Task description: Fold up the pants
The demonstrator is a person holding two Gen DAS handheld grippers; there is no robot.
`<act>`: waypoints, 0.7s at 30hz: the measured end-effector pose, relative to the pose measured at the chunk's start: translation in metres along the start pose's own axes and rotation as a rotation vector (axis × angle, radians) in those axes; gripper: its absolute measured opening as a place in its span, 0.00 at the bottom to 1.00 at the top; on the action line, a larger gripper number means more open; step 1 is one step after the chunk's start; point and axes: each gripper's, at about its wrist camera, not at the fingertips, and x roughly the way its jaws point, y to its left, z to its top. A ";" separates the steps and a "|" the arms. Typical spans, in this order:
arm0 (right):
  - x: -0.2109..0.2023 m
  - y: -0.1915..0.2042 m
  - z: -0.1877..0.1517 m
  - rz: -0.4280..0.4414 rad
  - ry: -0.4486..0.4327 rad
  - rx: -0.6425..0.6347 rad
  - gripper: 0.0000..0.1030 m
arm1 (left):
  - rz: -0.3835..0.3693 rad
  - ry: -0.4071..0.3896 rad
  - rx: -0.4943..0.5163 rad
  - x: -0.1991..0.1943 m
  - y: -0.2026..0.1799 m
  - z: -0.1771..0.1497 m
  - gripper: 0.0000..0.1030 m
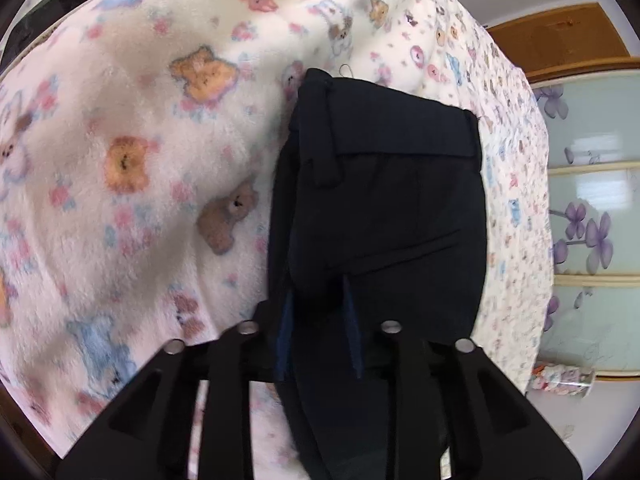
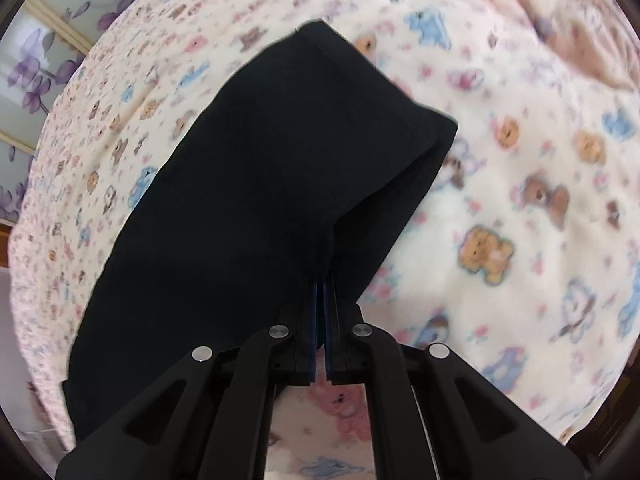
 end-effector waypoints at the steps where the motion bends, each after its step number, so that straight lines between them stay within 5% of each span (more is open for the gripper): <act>1: -0.004 -0.002 0.001 0.026 0.011 0.004 0.07 | -0.015 0.014 -0.002 -0.004 -0.001 0.000 0.43; 2: -0.007 -0.003 0.000 0.036 0.013 0.003 0.14 | -0.014 0.022 0.005 -0.007 -0.001 -0.001 0.61; 6: -0.027 -0.024 -0.002 0.112 0.025 0.057 0.51 | 0.004 0.050 0.087 -0.031 0.001 -0.019 0.68; 9: -0.038 -0.053 0.002 0.210 0.002 0.191 0.50 | 0.028 0.106 0.195 -0.038 -0.007 -0.043 0.73; 13: -0.032 -0.086 0.020 0.335 0.004 0.409 0.49 | 0.010 0.282 0.392 -0.024 -0.027 -0.102 0.73; 20: -0.007 -0.071 0.053 0.308 0.061 0.354 0.37 | -0.073 0.606 0.469 0.023 -0.054 -0.205 0.75; 21: -0.003 -0.071 0.054 0.304 0.070 0.350 0.21 | -0.071 0.626 0.474 0.026 -0.056 -0.211 0.75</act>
